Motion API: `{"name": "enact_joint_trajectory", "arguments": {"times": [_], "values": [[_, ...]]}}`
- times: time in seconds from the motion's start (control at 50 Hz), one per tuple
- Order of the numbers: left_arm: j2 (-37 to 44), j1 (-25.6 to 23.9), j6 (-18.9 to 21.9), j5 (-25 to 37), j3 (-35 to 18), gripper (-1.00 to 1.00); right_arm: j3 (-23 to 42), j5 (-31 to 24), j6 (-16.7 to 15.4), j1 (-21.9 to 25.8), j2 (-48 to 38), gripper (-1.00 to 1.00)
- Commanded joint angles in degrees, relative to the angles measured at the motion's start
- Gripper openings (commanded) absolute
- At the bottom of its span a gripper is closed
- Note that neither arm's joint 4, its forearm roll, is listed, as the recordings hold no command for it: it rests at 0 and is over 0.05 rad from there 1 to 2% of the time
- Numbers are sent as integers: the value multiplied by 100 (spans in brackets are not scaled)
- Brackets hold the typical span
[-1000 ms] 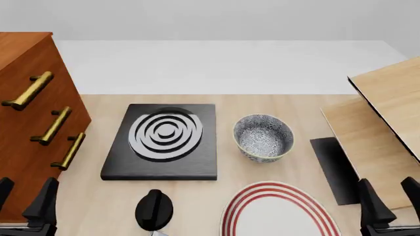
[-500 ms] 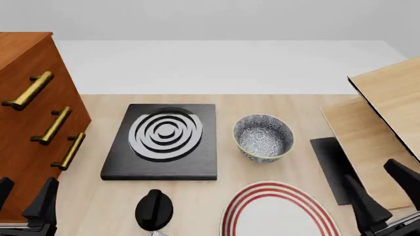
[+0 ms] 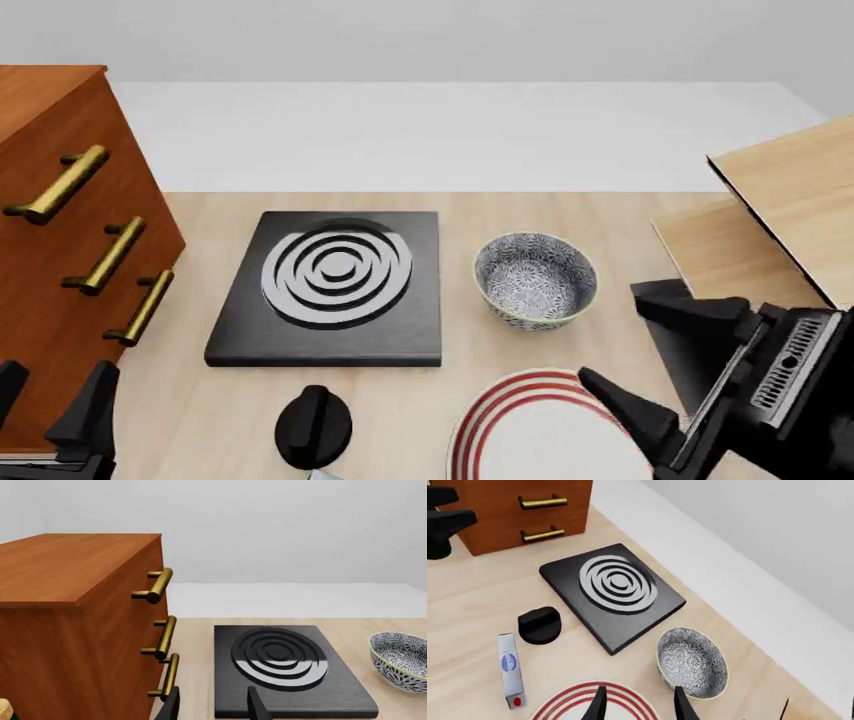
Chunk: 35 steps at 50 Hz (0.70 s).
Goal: Pick up the cream cheese and put it in the bowl.
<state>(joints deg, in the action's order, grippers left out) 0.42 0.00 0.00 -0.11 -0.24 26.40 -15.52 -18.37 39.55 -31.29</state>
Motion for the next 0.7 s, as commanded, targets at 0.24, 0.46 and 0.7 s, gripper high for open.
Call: {"name": "enact_joint_trajectory", "arguments": {"times": [0.24, 0.46, 0.7], "values": [[-1, 0, 0, 0, 0, 100, 592, -68, -377, 1288, -1643, 100], [0, 1, 0, 0, 0, 100, 721, 79, -274, 1733, -2229, 100], [-1, 0, -1, 0, 0, 100, 991, 303, -37, 2286, -2981, 100]]}}
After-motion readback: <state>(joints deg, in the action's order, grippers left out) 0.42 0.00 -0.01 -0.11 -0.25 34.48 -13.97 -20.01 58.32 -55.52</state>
